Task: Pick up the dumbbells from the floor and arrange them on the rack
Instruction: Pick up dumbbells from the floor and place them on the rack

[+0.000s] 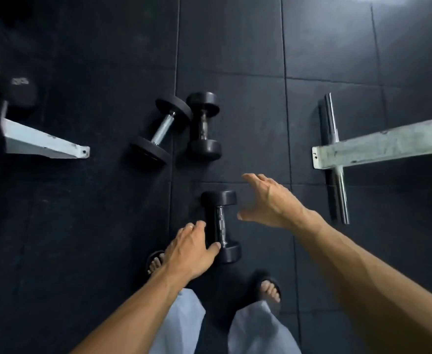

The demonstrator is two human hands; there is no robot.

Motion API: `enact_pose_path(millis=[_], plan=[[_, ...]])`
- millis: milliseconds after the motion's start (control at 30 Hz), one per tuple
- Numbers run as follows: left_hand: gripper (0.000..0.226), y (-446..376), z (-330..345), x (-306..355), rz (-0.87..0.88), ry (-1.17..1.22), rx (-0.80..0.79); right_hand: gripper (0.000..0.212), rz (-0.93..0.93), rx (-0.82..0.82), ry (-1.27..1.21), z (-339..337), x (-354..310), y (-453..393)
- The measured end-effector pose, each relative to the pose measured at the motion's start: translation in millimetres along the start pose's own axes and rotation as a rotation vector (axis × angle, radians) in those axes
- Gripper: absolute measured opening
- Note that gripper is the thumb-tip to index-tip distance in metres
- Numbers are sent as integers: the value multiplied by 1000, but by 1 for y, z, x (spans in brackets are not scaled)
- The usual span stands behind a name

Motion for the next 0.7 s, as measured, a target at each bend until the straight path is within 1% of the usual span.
enact_pose_path(millis=[133,300,367,433,467,600,700], plan=[[65,-73,77,-10,-69,125,-54,94,-22,-33,-34,65,51,-55],[88,-150,159,-29,-168,313,-26,100,-97,-43,-25,135,93,-130],[90,-170,185,-35,-202,338,-36,103,-150,-61,13,155,103,-152],[86,-185,206,-40,-228,354,-70,104,-188,-78,43,171,110,-168],[83,-190,216,-41,-237,367,-93,101,-202,-70,41,177,112,-174],[67,-206,236,-48,-278,346,-113,73,-249,48,-25,189,115,-188],[53,-212,240,-53,-292,377,-110,61,-291,80,-51,190,113,-192]])
Point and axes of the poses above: each hand's wrist, its own y-axis away from the middle knuckle, its own z-axis out of the palm, x = y × z, the point moved 5 cm from there along -y, towards the middle knuckle, and after that the axes turned 8 degrees about -y, right-handed, at the moved point
